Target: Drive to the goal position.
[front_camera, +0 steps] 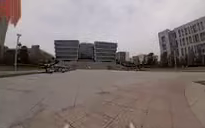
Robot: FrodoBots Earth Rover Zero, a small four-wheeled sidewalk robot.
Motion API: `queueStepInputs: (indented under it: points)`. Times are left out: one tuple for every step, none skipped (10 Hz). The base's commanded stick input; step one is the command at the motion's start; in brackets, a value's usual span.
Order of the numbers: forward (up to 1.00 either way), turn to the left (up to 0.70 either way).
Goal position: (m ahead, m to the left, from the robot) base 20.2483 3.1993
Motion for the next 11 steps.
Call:
queueStepInputs:
  points:
    - [0.85,0.00]
    - [0.85,0.00]
    - [0.85,0.00]
    - [0.85,0.00]
    - [0.85,0.00]
    - [0.85,0.00]
    - [0.85,0.00]
    - [0.85,0.00]
    - [0.85,0.00]
    - [0.85,0.00]
    - [0.85,0.00]
